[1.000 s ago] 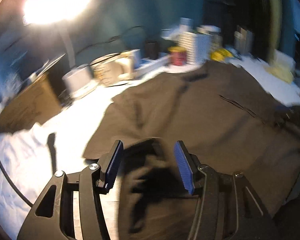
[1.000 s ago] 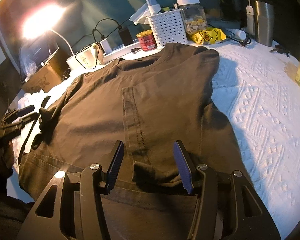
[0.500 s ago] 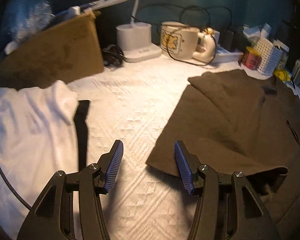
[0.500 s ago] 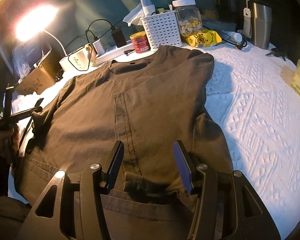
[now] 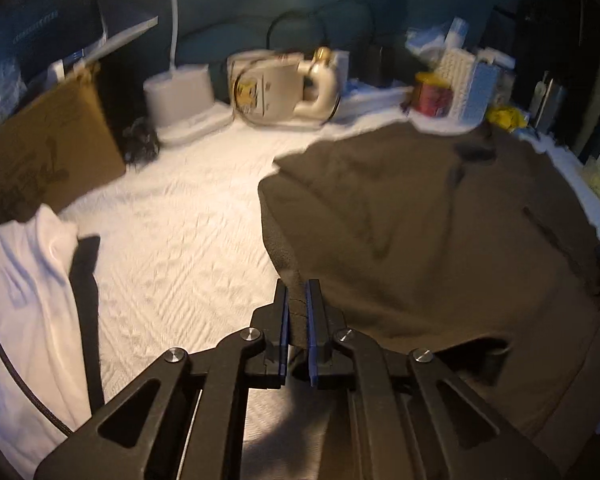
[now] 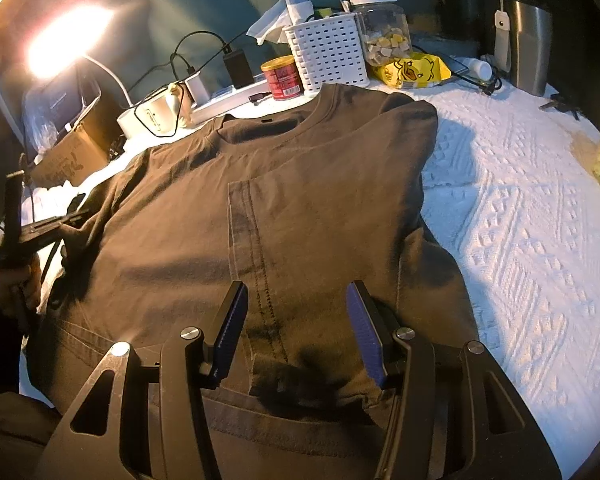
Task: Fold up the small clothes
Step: 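Lift and fold that side over toward the center, open left tool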
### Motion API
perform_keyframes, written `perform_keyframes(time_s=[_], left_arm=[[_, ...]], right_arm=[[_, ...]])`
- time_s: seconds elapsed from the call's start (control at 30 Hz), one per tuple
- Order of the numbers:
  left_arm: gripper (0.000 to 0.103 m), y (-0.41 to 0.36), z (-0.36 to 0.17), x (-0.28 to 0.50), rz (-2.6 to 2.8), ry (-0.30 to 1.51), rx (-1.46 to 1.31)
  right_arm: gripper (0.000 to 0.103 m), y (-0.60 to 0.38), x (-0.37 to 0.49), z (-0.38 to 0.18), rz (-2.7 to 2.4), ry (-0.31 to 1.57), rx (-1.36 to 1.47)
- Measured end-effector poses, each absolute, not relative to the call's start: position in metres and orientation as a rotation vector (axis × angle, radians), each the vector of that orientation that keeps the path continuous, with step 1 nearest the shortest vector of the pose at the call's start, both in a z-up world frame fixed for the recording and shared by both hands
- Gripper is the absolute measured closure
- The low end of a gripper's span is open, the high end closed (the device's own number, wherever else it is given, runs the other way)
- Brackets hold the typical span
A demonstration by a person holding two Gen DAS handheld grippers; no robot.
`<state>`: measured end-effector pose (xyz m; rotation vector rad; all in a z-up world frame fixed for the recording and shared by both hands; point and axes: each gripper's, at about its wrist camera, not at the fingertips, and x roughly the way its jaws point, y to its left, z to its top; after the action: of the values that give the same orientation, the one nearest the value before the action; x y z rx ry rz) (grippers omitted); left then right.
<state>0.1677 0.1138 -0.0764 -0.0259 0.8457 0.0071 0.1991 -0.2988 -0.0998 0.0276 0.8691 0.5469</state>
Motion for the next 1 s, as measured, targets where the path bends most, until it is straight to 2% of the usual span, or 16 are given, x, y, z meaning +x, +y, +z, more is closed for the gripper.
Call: perform_keyframes(time_s=[0.23,0.47,0.63,0.83,0.9,0.97,1.0], left_arm=[[0.097,0.1,-0.036,0.168,-0.069,0.746,-0.1],[0.097,0.059,-0.029,0.201,-0.193,0.748,-0.087],[0.097,0.034,-0.038,0.227,-0.246,0.793,-0.089],[0.096,0.007,-0.062,0.244,-0.327,0.929,-0.063],[0.092,0.002,-0.065,0.238,-0.338,0.947,-0.038],[0.072,-0.001,-0.063,0.228,-0.345,0.958,-0.019],[0.07,0.0,-0.062,0.222,-0.352,0.957,-0.023]], right_arm=[[0.048,-0.313,0.198,-0.102,0.535,0.864,0.051],[0.048,-0.329,0.196,-0.099,0.513,0.844,0.072],[0.048,-0.34,0.193,-0.1,0.491,0.843,0.09],[0.048,-0.348,0.193,-0.099,0.476,0.837,0.102],[0.048,-0.347,0.193,-0.099,0.48,0.834,0.101],[0.048,-0.345,0.193,-0.098,0.49,0.831,0.097],[0.048,-0.343,0.193,-0.098,0.495,0.83,0.095]])
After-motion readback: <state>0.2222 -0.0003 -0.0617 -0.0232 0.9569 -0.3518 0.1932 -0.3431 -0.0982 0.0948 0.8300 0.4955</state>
